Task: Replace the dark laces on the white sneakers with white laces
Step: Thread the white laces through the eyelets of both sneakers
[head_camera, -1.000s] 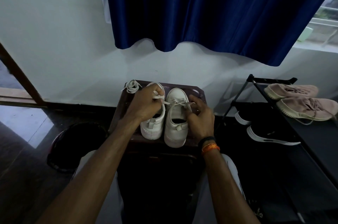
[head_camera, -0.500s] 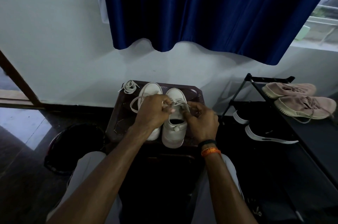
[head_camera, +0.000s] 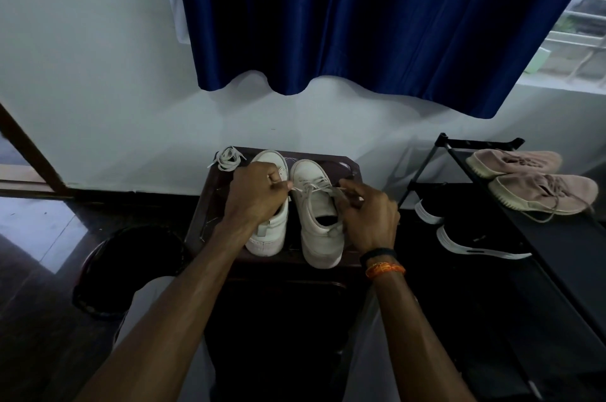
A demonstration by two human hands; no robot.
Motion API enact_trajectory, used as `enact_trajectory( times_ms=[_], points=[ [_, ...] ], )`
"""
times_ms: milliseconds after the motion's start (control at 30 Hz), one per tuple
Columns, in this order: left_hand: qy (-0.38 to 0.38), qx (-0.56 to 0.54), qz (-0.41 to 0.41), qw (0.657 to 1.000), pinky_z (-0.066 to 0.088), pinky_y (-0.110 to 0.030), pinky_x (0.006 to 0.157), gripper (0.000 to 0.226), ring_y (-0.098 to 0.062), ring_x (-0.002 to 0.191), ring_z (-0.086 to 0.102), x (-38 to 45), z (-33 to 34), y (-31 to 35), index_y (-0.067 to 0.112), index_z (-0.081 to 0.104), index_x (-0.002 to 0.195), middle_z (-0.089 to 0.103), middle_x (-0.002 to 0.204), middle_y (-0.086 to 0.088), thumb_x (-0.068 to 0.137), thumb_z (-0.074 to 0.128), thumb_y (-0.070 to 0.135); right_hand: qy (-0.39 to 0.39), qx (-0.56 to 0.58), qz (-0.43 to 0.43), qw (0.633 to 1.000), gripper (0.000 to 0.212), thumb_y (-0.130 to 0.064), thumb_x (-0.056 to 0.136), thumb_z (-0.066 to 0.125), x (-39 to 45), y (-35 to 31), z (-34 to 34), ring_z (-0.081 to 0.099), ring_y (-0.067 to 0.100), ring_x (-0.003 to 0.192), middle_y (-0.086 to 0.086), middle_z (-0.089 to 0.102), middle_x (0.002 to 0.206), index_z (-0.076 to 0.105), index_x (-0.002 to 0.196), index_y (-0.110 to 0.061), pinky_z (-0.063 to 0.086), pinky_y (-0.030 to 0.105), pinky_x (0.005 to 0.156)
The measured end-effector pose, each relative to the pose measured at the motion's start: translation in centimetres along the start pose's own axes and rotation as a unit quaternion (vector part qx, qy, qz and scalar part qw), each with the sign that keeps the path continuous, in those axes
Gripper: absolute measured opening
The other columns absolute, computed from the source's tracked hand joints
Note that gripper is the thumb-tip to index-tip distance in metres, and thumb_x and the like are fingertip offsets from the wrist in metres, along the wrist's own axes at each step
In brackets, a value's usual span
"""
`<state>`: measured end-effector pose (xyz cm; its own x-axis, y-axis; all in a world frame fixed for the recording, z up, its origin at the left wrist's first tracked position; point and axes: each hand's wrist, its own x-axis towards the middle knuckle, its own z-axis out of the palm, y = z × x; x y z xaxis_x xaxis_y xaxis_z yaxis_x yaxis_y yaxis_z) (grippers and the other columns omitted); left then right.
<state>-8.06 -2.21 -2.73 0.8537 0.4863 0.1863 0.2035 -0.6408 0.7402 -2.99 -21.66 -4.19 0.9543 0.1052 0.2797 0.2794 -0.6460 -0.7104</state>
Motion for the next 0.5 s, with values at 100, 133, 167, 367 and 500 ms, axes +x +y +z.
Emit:
enact_trajectory(
  times_ms=[100, 133, 167, 367, 500],
  points=[
    [0.028, 0.016, -0.002, 0.999, 0.038, -0.017, 0.058, 0.030, -0.006, 0.064, 0.058, -0.1, -0.4, 0.2, 0.022, 0.061, 0.062, 0.062, 0.063, 0.011, 0.082, 0.081, 0.031, 0.015, 0.015, 0.006, 1.000, 0.033, -0.034, 0.085, 0.076, -0.4, -0.2, -0.2, 0.069, 0.017, 0.108, -0.004, 0.076, 0.111, 0.074, 0.118, -0.031, 0.051, 0.031, 0.095],
    [0.031, 0.017, -0.001, 0.999, 0.042, -0.020, 0.062, 0.025, -0.008, 0.068, 0.062, -0.1, -0.6, 0.3, 0.023, 0.065, 0.065, 0.067, 0.068, 0.009, 0.083, 0.080, 0.031, 0.014, 0.019, 0.005, 1.000, 0.035, -0.034, 0.084, 0.076, -0.4, -0.4, -0.3, 0.069, 0.017, 0.108, -0.005, 0.076, 0.111, 0.074, 0.119, -0.031, 0.052, 0.031, 0.096],
    [0.031, 0.015, 0.002, 0.999, 0.045, -0.022, 0.065, 0.019, -0.007, 0.070, 0.064, -0.1, -0.9, 0.5, 0.022, 0.069, 0.069, 0.070, 0.073, 0.008, 0.084, 0.079, 0.029, 0.008, 0.028, 0.014, 0.999, 0.037, -0.033, 0.083, 0.078, -0.3, -0.3, -0.3, 0.069, 0.015, 0.107, -0.005, 0.076, 0.109, 0.074, 0.119, -0.031, 0.053, 0.032, 0.096],
    [0.062, -0.067, 0.015, 0.996, 0.046, -0.005, 0.066, 0.006, 0.009, 0.067, 0.061, 1.0, -2.6, 1.0, 0.014, 0.077, 0.082, 0.070, 0.075, 0.014, 0.083, 0.073, 0.009, -0.013, 0.451, 0.183, 0.874, 0.049, -0.016, 0.068, 0.084, 1.6, 0.3, -0.7, 0.069, 0.021, 0.095, 0.009, 0.074, 0.105, 0.072, 0.115, -0.011, 0.055, 0.041, 0.094],
    [0.056, -0.079, 0.054, 0.994, 0.048, -0.007, 0.070, 0.011, 0.005, 0.075, 0.062, 1.2, -2.8, 2.2, 0.012, 0.075, 0.092, 0.070, 0.085, 0.007, 0.085, 0.072, 0.005, -0.006, 0.512, 0.194, 0.837, 0.030, -0.006, 0.091, 0.069, 3.1, -1.2, -2.6, 0.069, 0.022, 0.103, 0.013, 0.073, 0.116, 0.069, 0.121, -0.006, 0.053, 0.035, 0.093]
  ],
)
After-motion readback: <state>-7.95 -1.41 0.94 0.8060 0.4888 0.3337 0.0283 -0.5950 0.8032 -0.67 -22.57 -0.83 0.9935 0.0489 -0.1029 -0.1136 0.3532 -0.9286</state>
